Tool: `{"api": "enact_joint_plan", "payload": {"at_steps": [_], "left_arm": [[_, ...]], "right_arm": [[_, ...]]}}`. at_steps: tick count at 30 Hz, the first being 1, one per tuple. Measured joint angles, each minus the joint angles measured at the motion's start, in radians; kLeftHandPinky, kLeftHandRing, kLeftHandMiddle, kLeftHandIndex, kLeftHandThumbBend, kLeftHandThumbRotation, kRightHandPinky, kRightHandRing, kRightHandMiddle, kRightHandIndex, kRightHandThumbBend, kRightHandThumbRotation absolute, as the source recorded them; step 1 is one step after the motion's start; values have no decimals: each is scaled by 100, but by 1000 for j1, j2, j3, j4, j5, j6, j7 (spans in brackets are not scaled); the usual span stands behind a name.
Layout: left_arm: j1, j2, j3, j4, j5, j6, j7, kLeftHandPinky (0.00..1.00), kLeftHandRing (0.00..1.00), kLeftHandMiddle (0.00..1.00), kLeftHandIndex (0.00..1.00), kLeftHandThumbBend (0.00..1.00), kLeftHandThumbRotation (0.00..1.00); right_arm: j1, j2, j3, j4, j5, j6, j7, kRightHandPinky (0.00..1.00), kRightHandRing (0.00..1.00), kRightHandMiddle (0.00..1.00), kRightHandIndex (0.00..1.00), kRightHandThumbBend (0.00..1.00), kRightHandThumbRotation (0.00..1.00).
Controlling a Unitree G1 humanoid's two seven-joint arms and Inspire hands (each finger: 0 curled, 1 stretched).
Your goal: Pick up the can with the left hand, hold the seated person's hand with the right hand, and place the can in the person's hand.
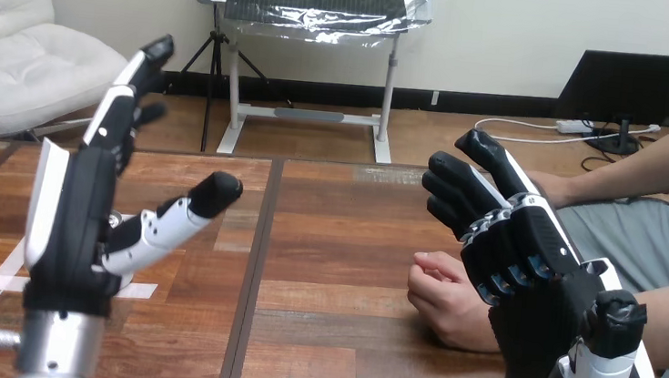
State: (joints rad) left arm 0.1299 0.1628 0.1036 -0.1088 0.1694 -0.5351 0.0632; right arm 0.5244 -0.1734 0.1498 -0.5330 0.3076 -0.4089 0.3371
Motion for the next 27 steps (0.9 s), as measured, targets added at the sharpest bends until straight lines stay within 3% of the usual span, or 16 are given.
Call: {"api": "enact_joint_plan", "payload": {"at_steps": [14, 27], "left_arm": [[-127, 76, 52, 172, 28, 34, 12, 96, 97, 97, 94, 100, 66], [-248, 142, 69, 363, 48, 74, 23, 93, 96, 96, 94, 98, 60]], "right_arm": [[-6, 6, -1, 10, 0, 0, 4, 95, 91, 89, 92, 81, 100], [-7, 13, -2, 10, 0, 0, 5, 94, 90, 89, 92, 82, 100]]}}
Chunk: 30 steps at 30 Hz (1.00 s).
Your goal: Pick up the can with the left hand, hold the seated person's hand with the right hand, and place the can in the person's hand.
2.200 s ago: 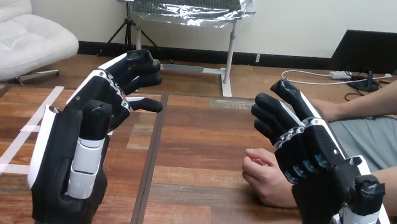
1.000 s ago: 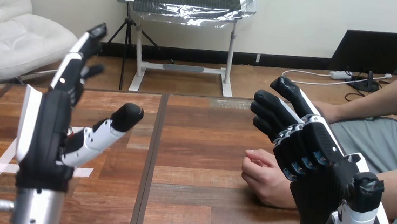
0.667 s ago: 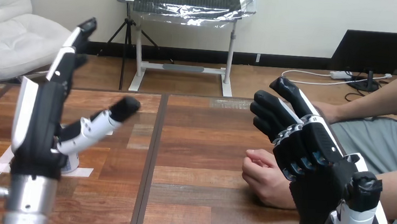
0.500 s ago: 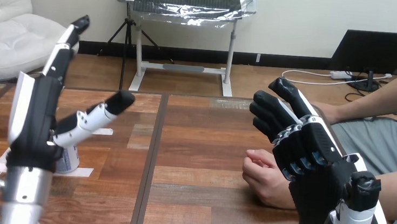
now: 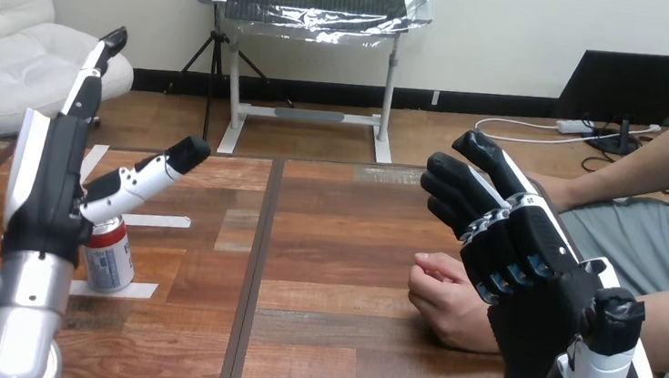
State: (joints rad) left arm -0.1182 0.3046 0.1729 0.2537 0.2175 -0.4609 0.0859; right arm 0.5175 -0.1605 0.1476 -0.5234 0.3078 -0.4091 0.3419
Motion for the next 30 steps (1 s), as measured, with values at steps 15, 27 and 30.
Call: {"api": "enact_joint_plan", "payload": {"at_steps": [15, 27, 30], "left_arm": [[-137, 70, -6, 241, 53, 54, 15, 90, 94, 94, 95, 94, 56], [-221, 113, -32, 418, 99, 77, 37, 84, 92, 93, 94, 94, 57], [-238, 123, -42, 457, 111, 84, 39, 82, 91, 92, 94, 94, 57]], "right_arm": [[0, 1, 0, 0, -1, 0, 1, 94, 90, 89, 92, 83, 100], [0, 1, -2, 0, -12, 0, -2, 93, 89, 88, 91, 83, 100], [0, 1, -2, 0, -13, 0, -3, 93, 89, 88, 91, 83, 100]]}}
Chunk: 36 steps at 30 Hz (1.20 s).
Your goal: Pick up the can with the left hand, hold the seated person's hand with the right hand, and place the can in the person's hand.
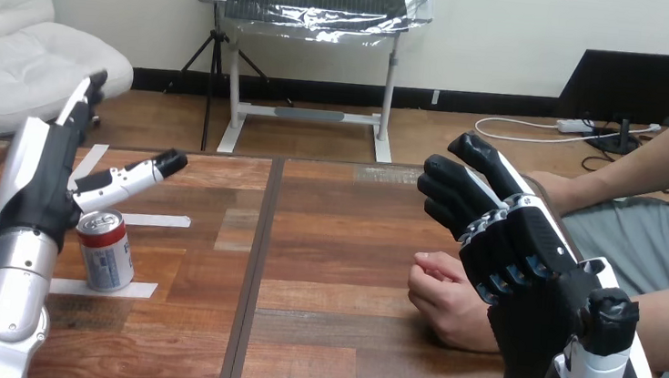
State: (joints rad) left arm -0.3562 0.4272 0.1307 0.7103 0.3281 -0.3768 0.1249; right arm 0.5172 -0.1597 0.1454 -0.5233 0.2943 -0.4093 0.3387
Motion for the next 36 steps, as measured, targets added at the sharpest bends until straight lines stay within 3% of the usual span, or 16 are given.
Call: {"api": "enact_joint_plan", "payload": {"at_steps": [8, 22, 36], "left_arm": [[-48, 17, -29, 113, 17, 5, 15, 77, 89, 92, 94, 91, 56], [-108, 36, -74, 278, 28, 28, 22, 77, 90, 93, 94, 91, 50], [-141, 41, -86, 399, 27, 39, 27, 76, 89, 92, 92, 94, 49]], "right_arm": [[0, 0, 0, 0, 0, 0, -2, 92, 89, 88, 91, 83, 100], [0, 0, 0, 0, 0, -1, -2, 93, 89, 87, 91, 83, 100], [0, 0, -1, 0, -3, -1, -2, 90, 87, 87, 90, 84, 100]]}}
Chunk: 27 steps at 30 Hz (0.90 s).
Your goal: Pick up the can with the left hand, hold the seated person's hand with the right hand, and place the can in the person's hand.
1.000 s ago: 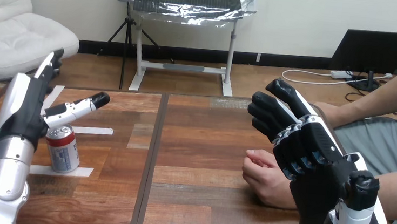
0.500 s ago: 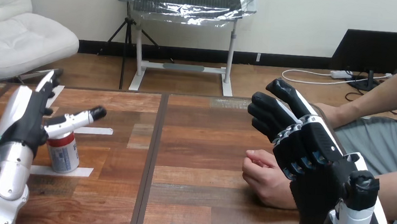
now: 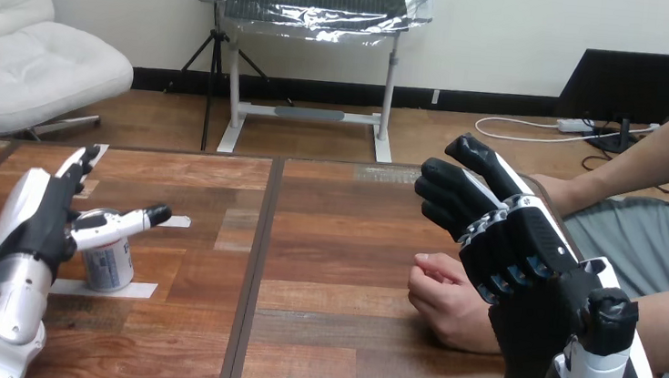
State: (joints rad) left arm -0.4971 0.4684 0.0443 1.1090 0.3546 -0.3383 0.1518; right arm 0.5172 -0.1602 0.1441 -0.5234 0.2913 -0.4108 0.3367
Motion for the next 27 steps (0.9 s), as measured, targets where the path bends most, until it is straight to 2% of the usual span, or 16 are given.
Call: {"api": "enact_joint_plan", "payload": {"at_steps": [15, 27], "left_arm": [[-5, 5, -34, 58, 1, 12, 19, 75, 88, 90, 91, 90, 48], [-8, 5, -50, 74, 1, 43, 22, 75, 88, 91, 91, 89, 48]], "right_arm": [[0, 0, -2, 0, 2, 0, 0, 90, 88, 87, 90, 85, 100], [0, -1, -2, 0, 4, 0, 2, 89, 87, 87, 89, 85, 100]]}}
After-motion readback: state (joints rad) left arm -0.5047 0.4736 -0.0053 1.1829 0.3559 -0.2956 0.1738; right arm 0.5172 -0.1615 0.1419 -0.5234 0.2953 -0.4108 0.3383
